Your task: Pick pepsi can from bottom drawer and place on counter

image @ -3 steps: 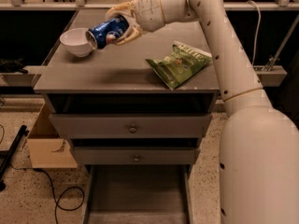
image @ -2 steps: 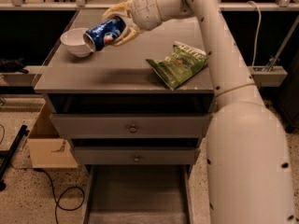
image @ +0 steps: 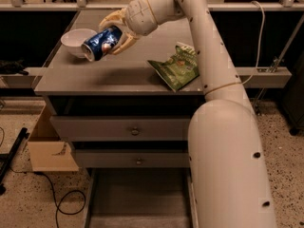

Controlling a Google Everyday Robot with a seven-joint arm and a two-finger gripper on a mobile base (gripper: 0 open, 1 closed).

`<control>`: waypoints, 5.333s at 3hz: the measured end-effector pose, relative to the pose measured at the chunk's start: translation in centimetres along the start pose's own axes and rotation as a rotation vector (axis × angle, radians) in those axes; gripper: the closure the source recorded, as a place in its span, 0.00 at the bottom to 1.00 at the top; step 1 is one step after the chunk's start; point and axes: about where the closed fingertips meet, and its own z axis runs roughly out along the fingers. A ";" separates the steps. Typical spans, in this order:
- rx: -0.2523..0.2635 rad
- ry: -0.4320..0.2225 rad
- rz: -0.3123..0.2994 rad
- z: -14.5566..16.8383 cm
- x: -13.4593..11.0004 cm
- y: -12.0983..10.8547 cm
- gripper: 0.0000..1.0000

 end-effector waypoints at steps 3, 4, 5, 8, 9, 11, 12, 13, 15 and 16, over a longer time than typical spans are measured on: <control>-0.035 -0.038 0.062 1.9 -0.8 1.2 1.00; -0.052 -0.055 0.088 2.0 -1.0 1.8 1.00; -0.018 -0.090 0.080 1.5 -1.4 1.7 1.00; -0.064 -0.147 0.203 3.1 -0.4 2.0 1.00; -0.080 -0.155 0.258 3.4 0.0 1.9 1.00; -0.113 -0.018 0.282 1.0 -2.1 1.0 1.00; -0.108 0.119 0.321 1.2 -2.8 -1.5 1.00; -0.107 0.118 0.325 2.1 -2.5 -1.9 1.00; -0.151 0.173 0.365 4.9 -1.0 -2.2 1.00; -0.153 0.197 0.384 5.4 -0.7 -2.5 1.00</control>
Offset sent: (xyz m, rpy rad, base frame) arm -0.0261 0.0087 -0.0167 0.0112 0.0959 0.0486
